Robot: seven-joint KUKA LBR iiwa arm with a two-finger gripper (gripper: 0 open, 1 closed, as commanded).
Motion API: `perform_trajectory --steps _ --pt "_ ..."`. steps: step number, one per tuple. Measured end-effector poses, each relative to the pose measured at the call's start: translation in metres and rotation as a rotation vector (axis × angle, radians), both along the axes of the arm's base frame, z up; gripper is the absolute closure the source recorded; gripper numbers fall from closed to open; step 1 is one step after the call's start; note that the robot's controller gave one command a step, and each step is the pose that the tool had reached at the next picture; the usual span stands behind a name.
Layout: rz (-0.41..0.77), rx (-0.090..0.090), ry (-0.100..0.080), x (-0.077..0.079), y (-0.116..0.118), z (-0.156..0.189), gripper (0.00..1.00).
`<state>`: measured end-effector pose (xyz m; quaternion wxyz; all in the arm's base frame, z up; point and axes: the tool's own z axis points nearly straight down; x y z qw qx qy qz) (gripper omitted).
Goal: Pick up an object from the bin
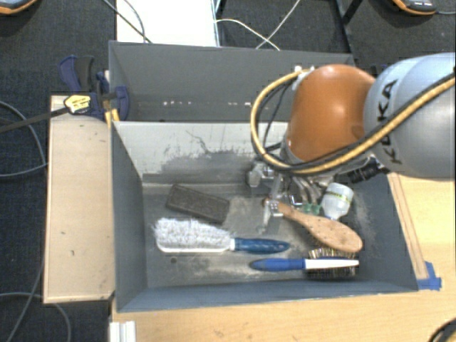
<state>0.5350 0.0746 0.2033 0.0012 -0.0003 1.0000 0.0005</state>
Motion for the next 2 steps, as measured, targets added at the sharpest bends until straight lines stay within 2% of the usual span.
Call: perform_trajectory --steps 1,2 --pt "0.166 0.0 0.003 -0.055 0.025 -0.136 0.0" --pt "0.119 0.0 -0.012 -0.056 0.019 -0.067 0.0"
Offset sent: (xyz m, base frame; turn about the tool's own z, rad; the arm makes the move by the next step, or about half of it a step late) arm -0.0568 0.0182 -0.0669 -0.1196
